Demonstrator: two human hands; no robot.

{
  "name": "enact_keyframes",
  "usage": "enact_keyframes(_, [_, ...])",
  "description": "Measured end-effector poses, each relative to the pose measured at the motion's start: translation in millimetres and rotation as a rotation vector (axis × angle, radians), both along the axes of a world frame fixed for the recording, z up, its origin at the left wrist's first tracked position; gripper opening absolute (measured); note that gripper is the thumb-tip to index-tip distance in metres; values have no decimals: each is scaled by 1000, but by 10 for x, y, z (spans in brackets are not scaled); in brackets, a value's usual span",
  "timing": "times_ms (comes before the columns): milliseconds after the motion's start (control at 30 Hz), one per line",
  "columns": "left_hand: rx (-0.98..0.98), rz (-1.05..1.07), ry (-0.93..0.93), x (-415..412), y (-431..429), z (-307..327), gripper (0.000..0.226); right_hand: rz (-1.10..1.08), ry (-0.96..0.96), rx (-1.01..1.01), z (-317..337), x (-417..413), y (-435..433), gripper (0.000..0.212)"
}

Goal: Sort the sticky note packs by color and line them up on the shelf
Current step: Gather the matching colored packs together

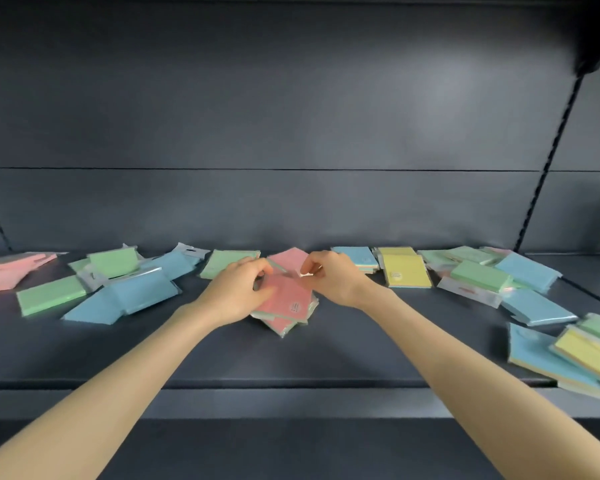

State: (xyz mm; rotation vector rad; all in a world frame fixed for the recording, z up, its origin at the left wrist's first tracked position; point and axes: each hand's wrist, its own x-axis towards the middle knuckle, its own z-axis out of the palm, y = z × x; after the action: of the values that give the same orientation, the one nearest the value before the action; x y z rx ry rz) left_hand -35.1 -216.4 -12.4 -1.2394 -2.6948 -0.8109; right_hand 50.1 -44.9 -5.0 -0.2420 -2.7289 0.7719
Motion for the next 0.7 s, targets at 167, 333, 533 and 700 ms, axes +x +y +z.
enact_keyframes(167, [-14,-75,99,-43,30,168,26,-76,1,121,156,129,86,27])
enact_keyframes(333, [-33,-156,209,40,245,351,33,-210,-39,258,342,436,272,32])
enact_keyframes(533, [-24,-290,326,443,755,525,39,-374,-29,310,497,1051,677,33])
enact_keyframes(700, [-37,-420,318,891,1247,525,38,-477,-73,323,482,1635,1071,34])
